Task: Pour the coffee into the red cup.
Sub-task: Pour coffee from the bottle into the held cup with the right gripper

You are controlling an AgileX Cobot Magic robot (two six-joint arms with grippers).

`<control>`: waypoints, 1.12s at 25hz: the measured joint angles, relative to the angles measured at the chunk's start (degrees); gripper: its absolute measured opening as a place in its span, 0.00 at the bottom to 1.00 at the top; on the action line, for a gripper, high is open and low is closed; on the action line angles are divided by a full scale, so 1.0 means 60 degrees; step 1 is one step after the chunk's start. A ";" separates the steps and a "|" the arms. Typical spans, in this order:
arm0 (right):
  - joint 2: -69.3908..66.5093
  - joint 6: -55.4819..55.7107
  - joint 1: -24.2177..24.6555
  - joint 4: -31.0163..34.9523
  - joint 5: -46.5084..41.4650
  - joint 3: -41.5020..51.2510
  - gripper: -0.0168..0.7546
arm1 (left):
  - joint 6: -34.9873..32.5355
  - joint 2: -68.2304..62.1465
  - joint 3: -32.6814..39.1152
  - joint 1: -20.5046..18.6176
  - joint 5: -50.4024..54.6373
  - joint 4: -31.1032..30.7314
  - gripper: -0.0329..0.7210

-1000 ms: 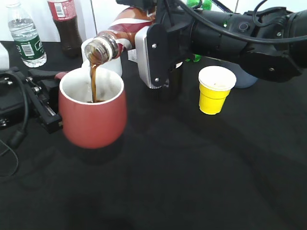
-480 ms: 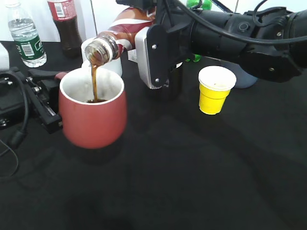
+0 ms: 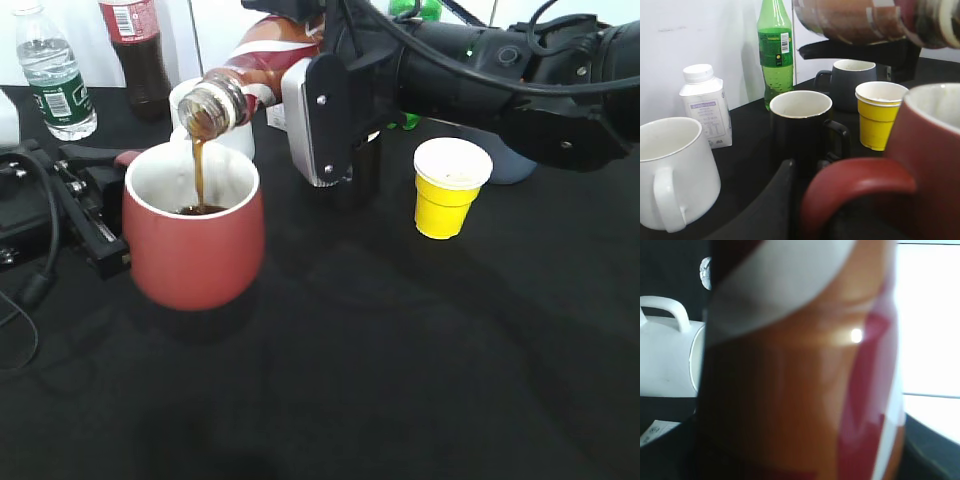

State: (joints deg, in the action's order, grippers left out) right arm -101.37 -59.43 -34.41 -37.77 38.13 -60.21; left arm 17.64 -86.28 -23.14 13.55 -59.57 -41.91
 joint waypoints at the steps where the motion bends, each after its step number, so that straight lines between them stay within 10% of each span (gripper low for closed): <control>1: 0.0000 0.0000 0.0000 0.0000 0.0000 0.0000 0.71 | 0.0000 0.0000 0.0000 0.0000 0.0000 0.0000 0.17; 28: 0.0000 -0.0423 0.0000 0.0008 0.0007 0.0000 0.71 | 0.0000 0.0000 0.0000 0.0000 0.0008 -0.0006 0.17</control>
State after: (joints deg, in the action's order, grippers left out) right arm -101.37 -61.97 -34.41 -37.72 38.17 -60.21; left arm 17.64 -86.28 -23.14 13.55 -59.52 -41.94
